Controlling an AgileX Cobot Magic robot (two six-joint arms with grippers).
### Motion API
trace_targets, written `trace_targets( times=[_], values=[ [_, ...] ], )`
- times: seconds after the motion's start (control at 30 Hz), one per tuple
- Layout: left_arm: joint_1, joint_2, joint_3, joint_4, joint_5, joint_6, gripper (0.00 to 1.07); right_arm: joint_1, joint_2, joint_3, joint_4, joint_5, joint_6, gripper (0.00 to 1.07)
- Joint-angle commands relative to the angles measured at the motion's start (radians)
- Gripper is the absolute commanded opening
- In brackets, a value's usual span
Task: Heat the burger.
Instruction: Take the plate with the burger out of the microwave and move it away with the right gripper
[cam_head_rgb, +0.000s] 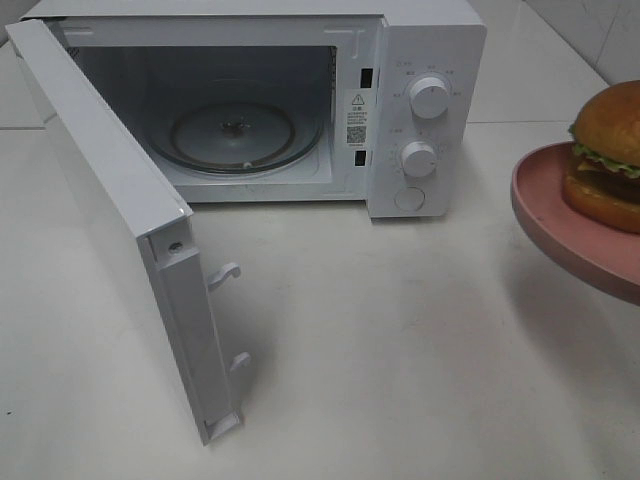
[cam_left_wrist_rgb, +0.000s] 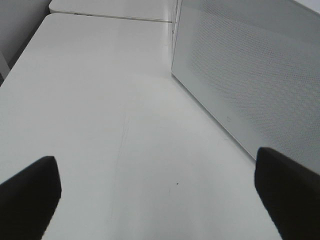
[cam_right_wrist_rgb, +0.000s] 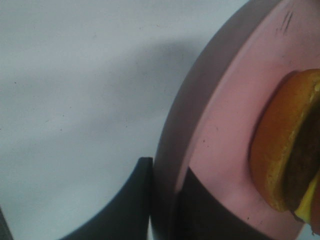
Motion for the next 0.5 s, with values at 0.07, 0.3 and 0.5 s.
trace_targets(
  times=[0.07,0.3,0.5],
  values=[
    [0.002,-0.019,0.003,-0.002,-0.009,-0.003,0.98,0.000,-0.013,-0.008,-0.112,0.016,0.139,0.00],
    [0.002,-0.019,0.003,-0.002,-0.009,-0.003,0.98,0.000,0.019,-0.008,-0.159,0.090,0.267,0.00],
    [0.002,-0.019,0.003,-0.002,-0.009,-0.003,0.98,0.000,0.109,-0.008,-0.245,0.176,0.531,0.00]
  ],
)
